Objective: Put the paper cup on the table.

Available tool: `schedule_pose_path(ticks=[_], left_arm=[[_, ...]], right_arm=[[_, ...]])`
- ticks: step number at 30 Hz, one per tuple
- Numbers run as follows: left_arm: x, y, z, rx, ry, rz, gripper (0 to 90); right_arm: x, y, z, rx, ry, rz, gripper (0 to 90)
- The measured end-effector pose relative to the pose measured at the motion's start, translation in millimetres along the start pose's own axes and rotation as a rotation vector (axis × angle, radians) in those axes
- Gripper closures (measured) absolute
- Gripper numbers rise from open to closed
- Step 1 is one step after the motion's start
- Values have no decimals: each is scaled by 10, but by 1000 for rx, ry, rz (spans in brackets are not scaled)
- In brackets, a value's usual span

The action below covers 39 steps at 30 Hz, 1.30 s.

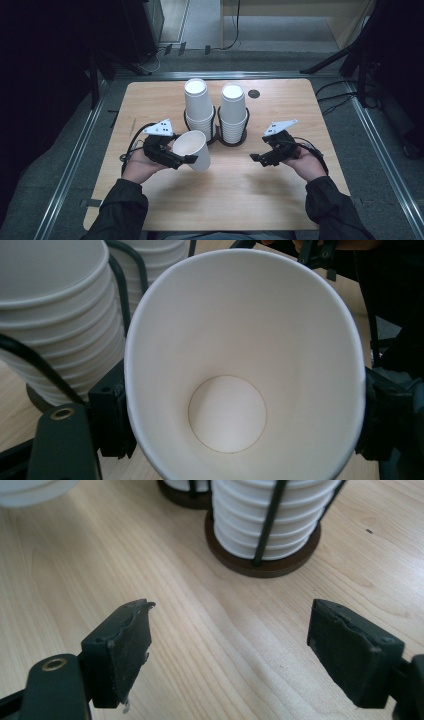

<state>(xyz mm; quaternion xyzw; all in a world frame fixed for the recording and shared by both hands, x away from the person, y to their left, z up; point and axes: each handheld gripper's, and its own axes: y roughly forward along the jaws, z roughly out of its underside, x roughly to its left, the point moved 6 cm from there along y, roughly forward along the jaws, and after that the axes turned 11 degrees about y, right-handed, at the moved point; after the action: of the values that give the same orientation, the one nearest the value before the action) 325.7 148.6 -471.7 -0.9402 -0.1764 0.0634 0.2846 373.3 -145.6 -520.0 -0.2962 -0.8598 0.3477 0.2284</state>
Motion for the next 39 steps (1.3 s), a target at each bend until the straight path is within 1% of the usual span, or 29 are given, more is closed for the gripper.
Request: schedule_pose_path(ticks=[2,4,7,9,11,13,14,15,17,18,20,22,23,25,26,28,29,30,32,34,35,36,39], left_arm=[[2,-28,12,-1,-5,-2,184],[10,-62,28,4,-1,-17,184],[40,-100,66,18,-9,-36,184],[66,-130,97,22,-21,-44,184],[92,-165,124,25,-27,-53,184],[123,-201,150,25,-35,-65,184],[141,-218,162,25,-46,-69,184],[161,-236,170,24,-52,-78,184],[197,-269,183,24,-59,-92,184],[215,-283,189,21,-63,-99,184],[251,-310,210,18,-73,-107,184],[295,-336,243,15,-83,-108,184],[318,-355,257,10,-82,-119,184],[362,-393,274,-2,-82,-122,184],[393,-410,280,1,-91,-130,184],[432,-422,293,10,-97,-140,184],[459,-428,307,18,-98,-147,184],[489,-431,323,26,-109,-153,184],[555,-443,364,39,-116,-167,184],[622,-452,404,47,-143,-179,180],[658,-460,427,55,-144,-190,180],[691,-467,445,55,-143,-198,180],[790,-487,491,54,-161,-218,180]], right_arm=[[-22,5,-16,-8,14,0,180],[-42,10,-23,-8,17,8,181],[-52,29,-29,-2,5,14,181],[-60,46,-37,-5,-15,18,181],[-72,58,-42,-2,-18,24,181],[-83,73,-51,-6,-4,19,181],[-84,76,-55,-7,10,12,181],[-92,85,-59,-9,8,8,181],[-106,104,-61,-9,-1,16,181],[-119,111,-62,-10,-1,25,181],[-138,118,-61,-11,5,29,181],[-162,121,-57,-9,2,39,181],[-171,124,-54,-5,5,39,181],[-183,136,-51,-3,10,44,181],[-184,144,-49,-2,12,44,181],[-191,158,-49,-2,11,46,181],[-193,162,-49,-7,6,46,181],[-194,167,-46,-9,2,43,181],[-204,181,-35,-4,2,45,181],[-212,187,-20,1,6,52,181],[-214,184,-15,0,8,54,181],[-217,178,-11,0,9,55,181],[-231,158,13,0,16,51,181]])
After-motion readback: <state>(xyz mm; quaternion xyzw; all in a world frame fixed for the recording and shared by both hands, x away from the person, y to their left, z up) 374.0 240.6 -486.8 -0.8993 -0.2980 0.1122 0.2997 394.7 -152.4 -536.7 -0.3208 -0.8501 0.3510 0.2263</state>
